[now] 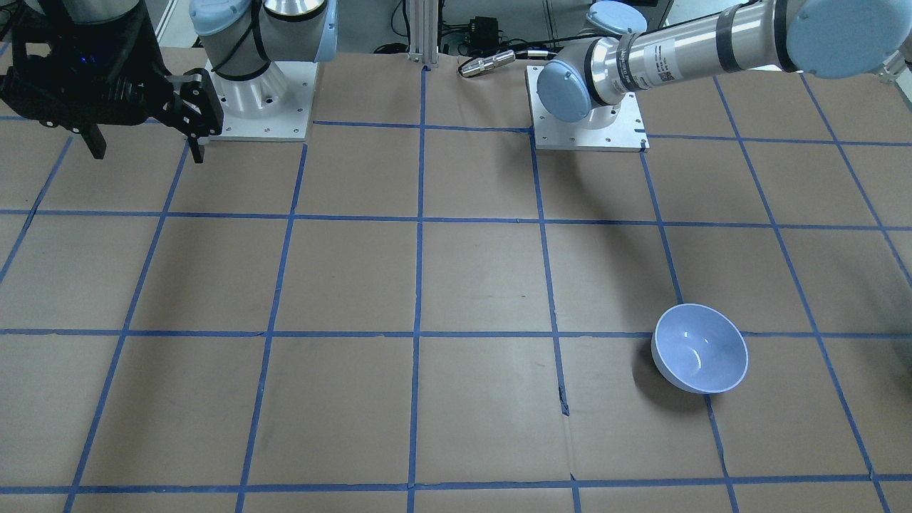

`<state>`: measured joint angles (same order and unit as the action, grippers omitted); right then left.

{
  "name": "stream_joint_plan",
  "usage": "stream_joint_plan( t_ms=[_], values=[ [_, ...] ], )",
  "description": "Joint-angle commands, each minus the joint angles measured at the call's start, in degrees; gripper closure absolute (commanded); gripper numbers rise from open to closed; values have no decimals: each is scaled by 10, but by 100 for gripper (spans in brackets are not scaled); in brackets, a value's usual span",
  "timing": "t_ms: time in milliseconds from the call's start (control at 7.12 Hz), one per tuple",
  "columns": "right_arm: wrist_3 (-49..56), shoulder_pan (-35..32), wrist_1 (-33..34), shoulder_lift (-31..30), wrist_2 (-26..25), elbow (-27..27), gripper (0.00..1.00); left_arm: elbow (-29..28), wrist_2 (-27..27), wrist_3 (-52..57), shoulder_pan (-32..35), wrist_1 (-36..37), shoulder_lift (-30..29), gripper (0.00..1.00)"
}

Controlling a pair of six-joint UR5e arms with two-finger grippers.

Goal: Stack green bowl on blue bowl
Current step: 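Close the left gripper on the green bowl's rim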

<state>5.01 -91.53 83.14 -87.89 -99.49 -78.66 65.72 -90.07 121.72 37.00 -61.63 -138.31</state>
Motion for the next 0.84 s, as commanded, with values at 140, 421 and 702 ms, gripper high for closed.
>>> stream_joint_plan(
  t_ms=[140, 421, 702],
  values=[
    [0, -1, 0, 0, 0, 0, 0, -1, 1, 11, -4, 5, -5, 66],
    [0, -1, 0, 0, 0, 0, 0, 0, -2, 17, -5, 16, -3, 100],
    [0, -1, 0, 0, 0, 0, 0, 1, 2, 17, -5, 15, 0, 100]
  ],
)
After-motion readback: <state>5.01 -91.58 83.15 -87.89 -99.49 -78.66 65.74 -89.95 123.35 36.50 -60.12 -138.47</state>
